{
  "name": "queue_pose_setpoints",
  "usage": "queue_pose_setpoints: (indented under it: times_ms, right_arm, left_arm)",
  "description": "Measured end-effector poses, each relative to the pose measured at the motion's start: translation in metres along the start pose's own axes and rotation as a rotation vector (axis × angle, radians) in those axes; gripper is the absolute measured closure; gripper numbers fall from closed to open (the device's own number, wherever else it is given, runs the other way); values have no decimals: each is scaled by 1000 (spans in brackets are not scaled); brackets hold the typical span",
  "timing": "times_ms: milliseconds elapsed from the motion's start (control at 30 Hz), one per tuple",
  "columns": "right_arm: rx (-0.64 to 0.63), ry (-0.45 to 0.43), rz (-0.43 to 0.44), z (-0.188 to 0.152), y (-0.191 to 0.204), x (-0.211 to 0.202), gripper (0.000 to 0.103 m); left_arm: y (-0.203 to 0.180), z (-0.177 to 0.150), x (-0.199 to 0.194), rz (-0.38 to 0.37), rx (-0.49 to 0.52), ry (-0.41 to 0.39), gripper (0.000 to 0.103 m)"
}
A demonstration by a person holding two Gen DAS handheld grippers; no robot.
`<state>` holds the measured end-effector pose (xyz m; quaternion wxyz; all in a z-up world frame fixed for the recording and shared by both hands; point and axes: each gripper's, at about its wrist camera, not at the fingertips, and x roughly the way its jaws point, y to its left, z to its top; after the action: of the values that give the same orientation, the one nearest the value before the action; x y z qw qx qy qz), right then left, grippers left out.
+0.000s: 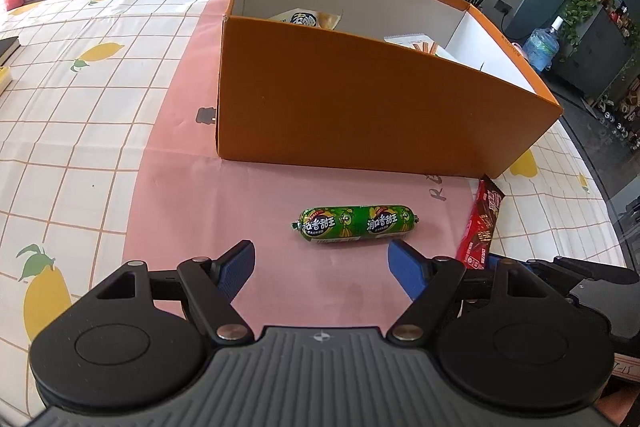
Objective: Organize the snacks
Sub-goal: 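Grasp the green sausage with left tool while right tool grasps the red chocolate bar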
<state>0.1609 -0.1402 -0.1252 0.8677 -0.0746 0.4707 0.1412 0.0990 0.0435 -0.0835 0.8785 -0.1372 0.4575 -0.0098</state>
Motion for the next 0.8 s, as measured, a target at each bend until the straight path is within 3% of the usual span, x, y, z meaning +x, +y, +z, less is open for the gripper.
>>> queue_pose_setpoints:
  times_ms: [67, 267, 333, 400, 467, 633, 800]
  right_arm:
    - [4, -5, 14, 0, -1, -1, 71]
    - [105, -4, 79, 1, -16, -1, 70]
    - [150, -6, 72, 1, -21, -3, 62]
    - [193, -14, 73, 1, -27, -5, 46]
    - [234, -20, 81, 2, -32, -5, 40]
    - [334, -23, 79, 6, -42, 0, 39]
    - [328, -37, 54, 10, -38, 4, 39]
  left_arm:
    - [0, 0, -1, -3, 2, -2, 14]
    - [3, -1, 1, -22, -3, 3, 14]
    - [2, -2, 2, -23, 3, 1, 14]
    - [2, -2, 2, -28, 4, -3, 14]
    - [2, -2, 3, -38, -6, -7, 14]
    - [-2, 4, 7, -54, -25, -37, 14]
    - [-10, 10, 13, -15, 97, -93, 14]
